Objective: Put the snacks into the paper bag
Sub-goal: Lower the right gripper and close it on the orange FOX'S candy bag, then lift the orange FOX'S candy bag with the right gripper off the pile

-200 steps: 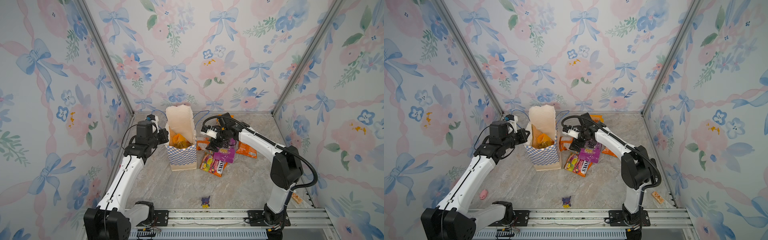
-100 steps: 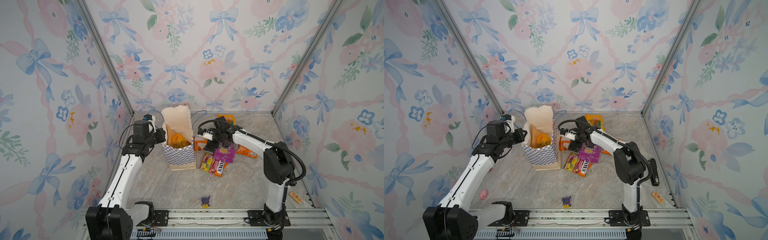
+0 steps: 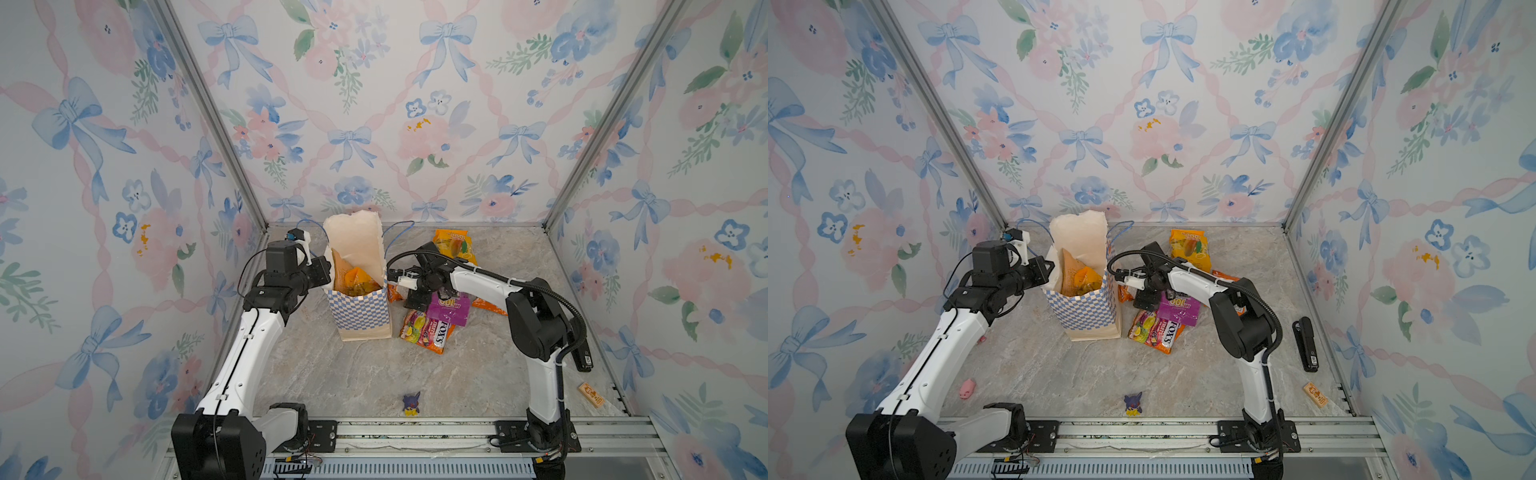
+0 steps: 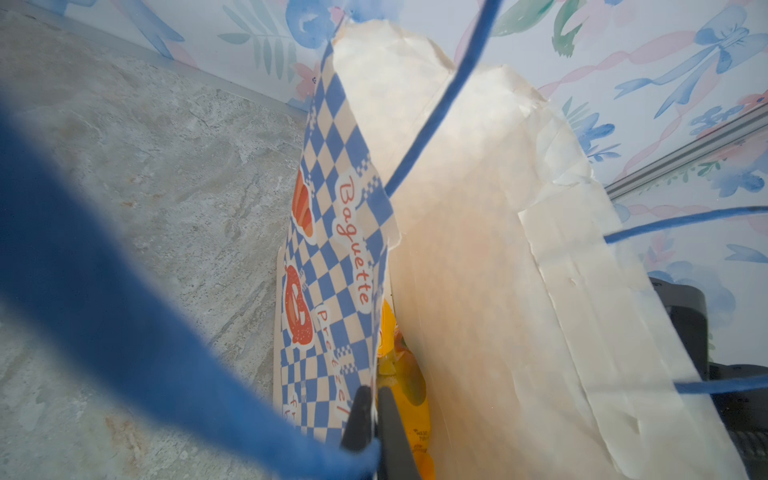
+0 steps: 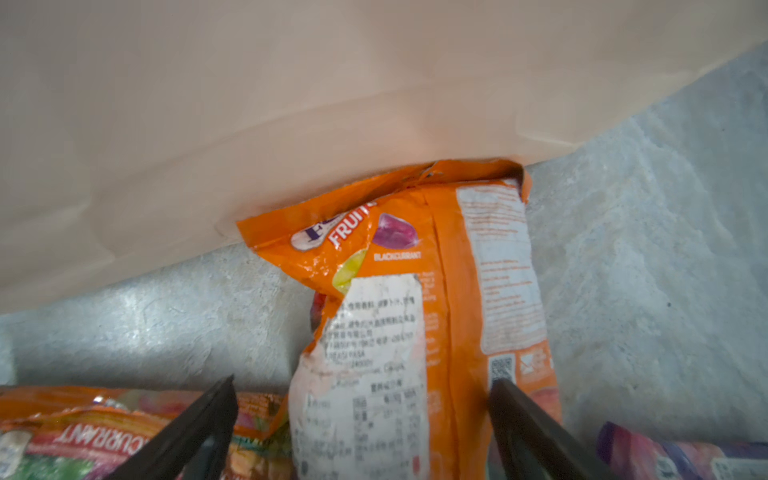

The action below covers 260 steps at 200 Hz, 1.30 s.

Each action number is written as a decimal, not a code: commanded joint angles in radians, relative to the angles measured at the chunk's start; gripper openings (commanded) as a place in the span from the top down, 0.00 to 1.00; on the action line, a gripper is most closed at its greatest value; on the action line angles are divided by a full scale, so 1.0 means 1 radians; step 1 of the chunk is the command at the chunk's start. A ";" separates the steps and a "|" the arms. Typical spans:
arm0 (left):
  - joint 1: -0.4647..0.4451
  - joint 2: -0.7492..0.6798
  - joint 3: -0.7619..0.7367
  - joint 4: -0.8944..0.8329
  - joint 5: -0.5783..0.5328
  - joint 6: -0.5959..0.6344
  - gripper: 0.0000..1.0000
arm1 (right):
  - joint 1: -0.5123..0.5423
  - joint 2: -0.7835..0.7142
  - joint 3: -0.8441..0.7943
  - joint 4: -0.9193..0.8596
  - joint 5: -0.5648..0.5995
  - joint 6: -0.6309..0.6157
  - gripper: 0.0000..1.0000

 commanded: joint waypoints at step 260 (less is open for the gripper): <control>0.011 -0.001 0.001 0.012 0.020 0.012 1.00 | -0.033 -0.145 0.075 0.000 0.039 0.213 0.97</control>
